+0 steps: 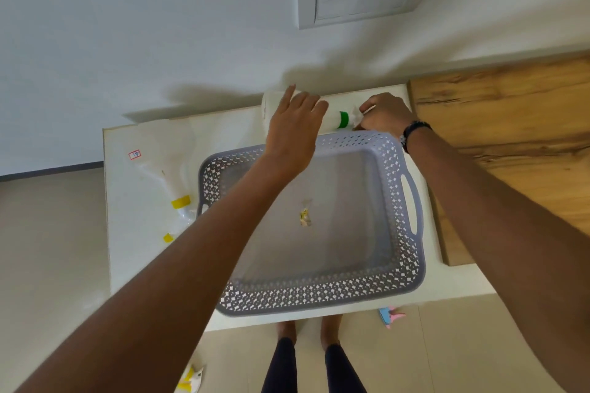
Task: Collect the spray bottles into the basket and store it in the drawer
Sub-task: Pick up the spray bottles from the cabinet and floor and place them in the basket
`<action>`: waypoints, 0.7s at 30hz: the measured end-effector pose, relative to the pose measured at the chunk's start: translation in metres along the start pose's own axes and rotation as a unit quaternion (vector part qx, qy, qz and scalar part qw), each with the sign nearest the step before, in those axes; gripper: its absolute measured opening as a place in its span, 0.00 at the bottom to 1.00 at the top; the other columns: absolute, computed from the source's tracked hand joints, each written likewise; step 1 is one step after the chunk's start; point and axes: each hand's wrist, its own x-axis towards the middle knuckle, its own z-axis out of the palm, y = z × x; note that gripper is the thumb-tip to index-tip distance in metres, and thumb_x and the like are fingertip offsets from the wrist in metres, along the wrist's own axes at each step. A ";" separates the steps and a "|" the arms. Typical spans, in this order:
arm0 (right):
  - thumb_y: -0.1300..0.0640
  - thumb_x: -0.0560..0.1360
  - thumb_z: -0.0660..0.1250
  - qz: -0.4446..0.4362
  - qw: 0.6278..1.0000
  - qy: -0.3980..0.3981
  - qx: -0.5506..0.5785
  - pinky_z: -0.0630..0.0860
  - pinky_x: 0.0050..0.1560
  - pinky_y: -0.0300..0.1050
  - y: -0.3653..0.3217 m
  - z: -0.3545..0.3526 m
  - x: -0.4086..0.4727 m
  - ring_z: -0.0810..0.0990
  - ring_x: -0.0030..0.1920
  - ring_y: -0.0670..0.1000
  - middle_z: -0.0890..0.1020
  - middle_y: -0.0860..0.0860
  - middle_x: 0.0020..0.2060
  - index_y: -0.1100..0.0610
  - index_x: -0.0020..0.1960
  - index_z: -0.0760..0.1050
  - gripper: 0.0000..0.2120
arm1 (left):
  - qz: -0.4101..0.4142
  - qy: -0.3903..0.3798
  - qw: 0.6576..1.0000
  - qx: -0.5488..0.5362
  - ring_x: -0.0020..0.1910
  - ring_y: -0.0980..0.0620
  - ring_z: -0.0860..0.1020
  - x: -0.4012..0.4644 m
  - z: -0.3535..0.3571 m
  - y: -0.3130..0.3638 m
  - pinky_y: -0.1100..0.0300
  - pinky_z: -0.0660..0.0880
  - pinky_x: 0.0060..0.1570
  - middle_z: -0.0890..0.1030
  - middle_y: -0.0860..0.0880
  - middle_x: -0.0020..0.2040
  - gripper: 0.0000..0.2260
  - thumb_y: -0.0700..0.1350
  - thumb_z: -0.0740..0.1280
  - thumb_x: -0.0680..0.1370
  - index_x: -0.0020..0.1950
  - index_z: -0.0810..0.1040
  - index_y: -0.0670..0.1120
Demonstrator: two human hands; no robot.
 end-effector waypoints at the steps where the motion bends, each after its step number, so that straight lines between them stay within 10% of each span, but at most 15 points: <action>1: 0.63 0.71 0.71 0.001 1.000 0.001 0.012 0.73 0.59 0.43 0.001 0.002 0.004 0.76 0.61 0.56 0.79 0.57 0.61 0.60 0.59 0.78 0.16 | 0.002 -0.004 1.000 0.019 0.70 0.42 0.68 0.002 0.005 -0.005 0.50 0.45 0.74 0.74 0.41 0.66 0.22 0.31 0.66 0.72 0.65 0.72 0.40; 9: 0.55 0.66 0.78 -0.028 0.995 -0.040 0.088 0.76 0.58 0.44 -0.011 0.012 0.015 0.76 0.47 0.50 0.82 0.55 0.56 0.60 0.56 0.79 0.21 | -0.042 -0.059 0.995 0.063 0.71 0.41 0.64 0.012 0.017 -0.021 0.45 0.45 0.75 0.78 0.41 0.62 0.20 0.32 0.66 0.73 0.65 0.73 0.41; 14: 0.59 0.70 0.74 -0.088 0.993 -0.020 0.080 0.73 0.56 0.41 -0.021 0.022 0.015 0.78 0.56 0.53 0.81 0.55 0.57 0.60 0.57 0.77 0.17 | -0.053 -0.106 0.987 0.112 0.60 0.41 0.74 0.026 0.017 -0.023 0.48 0.46 0.75 0.79 0.42 0.56 0.16 0.36 0.68 0.73 0.61 0.74 0.40; 21: 0.60 0.73 0.71 -0.168 0.960 0.055 0.218 0.79 0.53 0.39 -0.028 0.010 -0.026 0.80 0.54 0.50 0.80 0.54 0.57 0.60 0.61 0.74 0.18 | -0.030 0.084 0.990 0.111 0.47 0.44 0.81 0.001 0.012 -0.030 0.49 0.71 0.66 0.83 0.44 0.48 0.19 0.36 0.76 0.64 0.54 0.78 0.41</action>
